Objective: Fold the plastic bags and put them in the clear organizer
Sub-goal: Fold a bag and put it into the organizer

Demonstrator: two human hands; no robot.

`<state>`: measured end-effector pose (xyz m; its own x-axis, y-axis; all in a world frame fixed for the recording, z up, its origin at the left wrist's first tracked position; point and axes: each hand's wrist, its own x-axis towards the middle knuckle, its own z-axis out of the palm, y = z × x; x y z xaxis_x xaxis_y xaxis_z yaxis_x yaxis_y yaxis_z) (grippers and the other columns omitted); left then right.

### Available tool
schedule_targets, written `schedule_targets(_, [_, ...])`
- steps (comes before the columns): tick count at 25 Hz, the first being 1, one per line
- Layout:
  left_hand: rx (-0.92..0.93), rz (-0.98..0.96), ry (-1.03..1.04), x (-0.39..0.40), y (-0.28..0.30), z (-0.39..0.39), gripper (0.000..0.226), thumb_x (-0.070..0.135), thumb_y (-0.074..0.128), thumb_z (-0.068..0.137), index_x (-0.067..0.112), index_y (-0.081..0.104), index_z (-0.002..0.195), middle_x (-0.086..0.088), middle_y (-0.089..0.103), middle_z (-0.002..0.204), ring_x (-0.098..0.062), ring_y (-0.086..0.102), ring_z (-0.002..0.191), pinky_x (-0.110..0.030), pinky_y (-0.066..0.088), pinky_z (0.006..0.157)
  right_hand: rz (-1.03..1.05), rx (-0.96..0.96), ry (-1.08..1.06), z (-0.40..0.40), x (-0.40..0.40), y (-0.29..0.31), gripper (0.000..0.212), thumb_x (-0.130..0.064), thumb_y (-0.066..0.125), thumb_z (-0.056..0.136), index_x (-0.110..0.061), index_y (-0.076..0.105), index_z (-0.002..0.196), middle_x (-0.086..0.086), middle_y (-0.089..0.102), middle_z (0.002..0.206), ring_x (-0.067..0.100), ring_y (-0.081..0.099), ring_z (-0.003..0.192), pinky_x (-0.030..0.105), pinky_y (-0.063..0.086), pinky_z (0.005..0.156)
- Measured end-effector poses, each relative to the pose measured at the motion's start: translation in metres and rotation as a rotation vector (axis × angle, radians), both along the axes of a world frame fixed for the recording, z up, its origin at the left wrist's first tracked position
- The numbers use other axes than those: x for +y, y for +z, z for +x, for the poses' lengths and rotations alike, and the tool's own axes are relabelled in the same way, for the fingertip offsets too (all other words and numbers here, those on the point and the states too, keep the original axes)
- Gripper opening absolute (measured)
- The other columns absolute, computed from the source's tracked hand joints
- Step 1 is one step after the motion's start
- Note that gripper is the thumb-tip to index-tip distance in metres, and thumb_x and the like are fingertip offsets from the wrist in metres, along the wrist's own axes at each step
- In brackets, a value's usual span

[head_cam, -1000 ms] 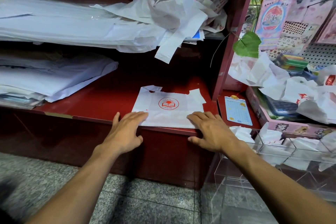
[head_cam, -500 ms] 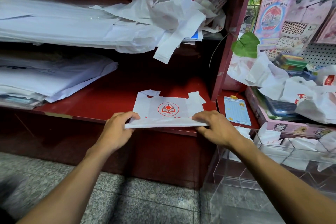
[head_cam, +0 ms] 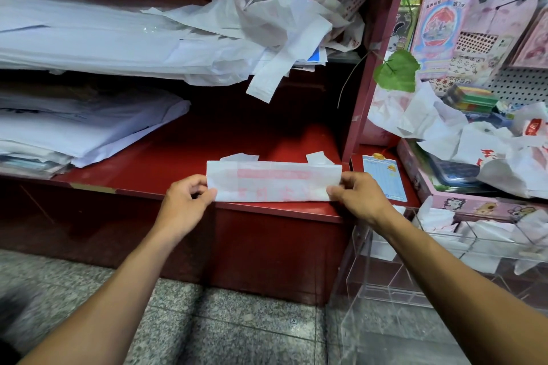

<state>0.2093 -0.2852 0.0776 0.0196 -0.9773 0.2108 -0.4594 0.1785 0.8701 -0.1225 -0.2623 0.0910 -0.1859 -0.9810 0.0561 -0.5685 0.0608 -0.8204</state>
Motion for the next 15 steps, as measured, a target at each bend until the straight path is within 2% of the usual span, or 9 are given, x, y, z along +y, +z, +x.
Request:
schedule_targets(3, [0.006,0.006,0.045,-0.001,0.0,-0.003,0.023,0.009,0.068,0.087,0.03,0.064,0.097,0.0,0.071,0.07,-0.01,0.062,0.074,-0.027,0.042,0.075,0.004,0.007,-0.047,0.003,-0.001,0.001,0.029,-0.026,0.067,0.088,0.0,0.06,0.077,0.005,0.06,0.068,0.018,0.053,0.065,0.032,0.045,0.064])
schedule_targets(6, [-0.056,0.0,0.07,0.0,0.0,-0.004,0.04,0.011,0.068,0.087,0.031,0.056,0.12,0.002,0.066,0.066,-0.014,0.063,0.073,-0.025,0.043,0.074,-0.005,0.042,-0.062,0.007,0.0,0.002,0.033,-0.028,0.065,0.091,-0.004,0.055,0.071,0.01,0.058,0.065,0.016,0.049,0.062,0.031,0.042,0.061])
schedule_targets(8, [-0.139,-0.023,0.057,0.001,0.0,-0.005,0.038,0.013,0.069,0.087,0.035,0.058,0.116,0.005,0.061,0.063,-0.014,0.059,0.066,-0.028,0.043,0.068,-0.002,0.095,-0.065,0.01,0.0,0.003,0.032,-0.028,0.063,0.093,-0.011,0.051,0.068,0.006,0.056,0.066,0.017,0.049,0.063,0.032,0.042,0.062])
schedule_targets(10, [-0.17,-0.035,0.041,0.003,0.001,-0.005,0.029,0.018,0.073,0.085,0.038,0.063,0.104,0.004,0.06,0.07,-0.018,0.059,0.07,-0.03,0.045,0.068,-0.001,0.122,-0.079,0.012,-0.001,0.003,0.031,-0.027,0.062,0.093,-0.013,0.049,0.069,0.004,0.056,0.067,0.019,0.051,0.066,0.034,0.044,0.065])
schedule_targets(12, [-0.17,-0.017,0.008,0.004,0.002,-0.004,0.036,0.028,0.082,0.077,0.042,0.065,0.105,0.008,0.062,0.09,-0.015,0.058,0.091,-0.032,0.046,0.084,-0.003,0.134,-0.093,0.014,-0.002,0.004,0.028,-0.025,0.061,0.093,-0.013,0.049,0.071,0.004,0.057,0.068,0.021,0.053,0.068,0.036,0.046,0.067])
schedule_targets(14, [-0.282,0.037,-0.034,0.006,0.002,-0.004,0.053,0.031,0.086,0.072,0.046,0.061,0.117,0.012,0.053,0.11,-0.009,0.044,0.115,-0.037,0.036,0.105,0.006,0.132,-0.107,0.014,-0.005,0.003,0.022,-0.022,0.061,0.093,-0.011,0.052,0.077,0.005,0.06,0.074,0.021,0.053,0.071,0.037,0.046,0.068])
schedule_targets(15, [-0.357,0.031,-0.042,0.005,0.001,-0.004,0.055,0.029,0.085,0.073,0.046,0.061,0.12,0.013,0.05,0.113,-0.01,0.04,0.119,-0.04,0.032,0.109,0.017,0.131,-0.119,0.015,-0.005,0.003,0.017,-0.021,0.062,0.092,-0.01,0.054,0.083,0.005,0.06,0.077,0.021,0.054,0.073,0.036,0.046,0.069])
